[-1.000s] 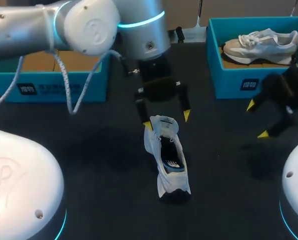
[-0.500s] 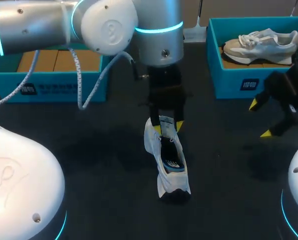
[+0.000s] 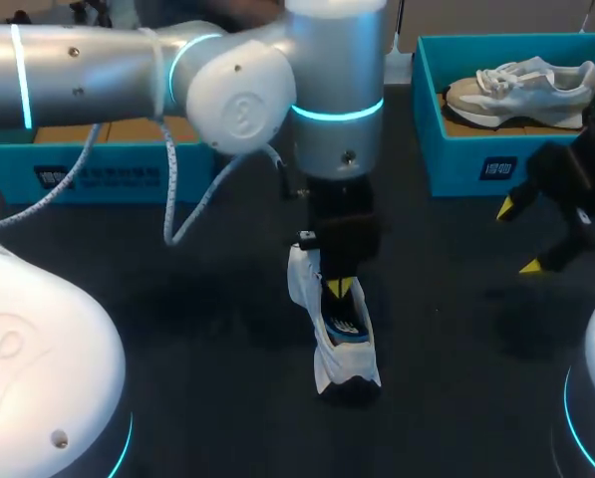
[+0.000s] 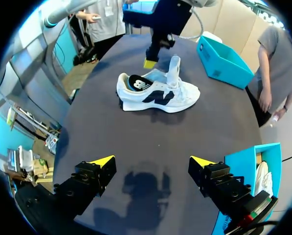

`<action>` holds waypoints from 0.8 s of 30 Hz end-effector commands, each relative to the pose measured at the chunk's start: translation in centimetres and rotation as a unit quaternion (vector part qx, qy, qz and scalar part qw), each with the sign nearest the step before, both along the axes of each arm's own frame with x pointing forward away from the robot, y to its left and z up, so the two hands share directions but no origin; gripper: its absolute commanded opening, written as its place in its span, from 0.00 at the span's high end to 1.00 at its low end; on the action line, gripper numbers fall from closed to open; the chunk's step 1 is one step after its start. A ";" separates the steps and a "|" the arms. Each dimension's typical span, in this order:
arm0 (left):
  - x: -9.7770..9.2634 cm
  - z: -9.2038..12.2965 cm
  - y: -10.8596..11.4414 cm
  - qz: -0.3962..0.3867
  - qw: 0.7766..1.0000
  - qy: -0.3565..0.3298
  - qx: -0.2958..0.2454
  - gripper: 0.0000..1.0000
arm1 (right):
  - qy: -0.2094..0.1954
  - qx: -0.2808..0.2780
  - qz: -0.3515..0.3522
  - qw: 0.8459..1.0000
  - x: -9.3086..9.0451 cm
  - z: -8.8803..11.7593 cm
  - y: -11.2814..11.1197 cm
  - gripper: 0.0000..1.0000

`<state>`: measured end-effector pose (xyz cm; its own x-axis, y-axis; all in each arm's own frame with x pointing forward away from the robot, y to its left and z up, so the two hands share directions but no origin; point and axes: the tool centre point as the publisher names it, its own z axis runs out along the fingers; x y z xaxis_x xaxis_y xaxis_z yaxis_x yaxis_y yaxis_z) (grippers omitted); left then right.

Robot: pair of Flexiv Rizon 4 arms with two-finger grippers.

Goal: Take the shoe out of the shoebox, open the shoe tongue, remove and reinsert the insole, then place the shoe into the shoebox

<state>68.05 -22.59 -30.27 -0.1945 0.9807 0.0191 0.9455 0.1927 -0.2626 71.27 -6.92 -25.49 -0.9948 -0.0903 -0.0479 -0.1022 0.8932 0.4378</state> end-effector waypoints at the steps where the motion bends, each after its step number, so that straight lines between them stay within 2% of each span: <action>1: -0.5 -0.3 -0.4 0.002 1.000 -0.019 0.002 1.00 | 0.000 -0.001 -0.001 1.000 -0.1 0.0 0.0 0.00; 9: -0.7 -1.9 -0.7 0.015 0.999 -0.028 0.007 1.00 | 0.000 -0.001 -0.001 1.000 -0.1 0.0 0.0 0.00; 16: -0.4 -4.4 0.1 0.023 0.999 -0.028 0.016 1.00 | 0.000 -0.001 -0.001 1.000 -0.1 0.0 0.0 0.00; 24: -0.8 -6.2 -1.0 0.039 0.999 -0.031 0.014 1.00 | 0.000 -0.001 -0.001 1.000 -0.1 0.0 0.0 0.00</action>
<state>67.42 -23.10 -35.58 -0.2680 0.9629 0.0320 0.9423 0.2689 -0.1991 71.25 -6.96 -25.45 -0.9947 -0.0909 -0.0486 -0.1031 0.8921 0.4399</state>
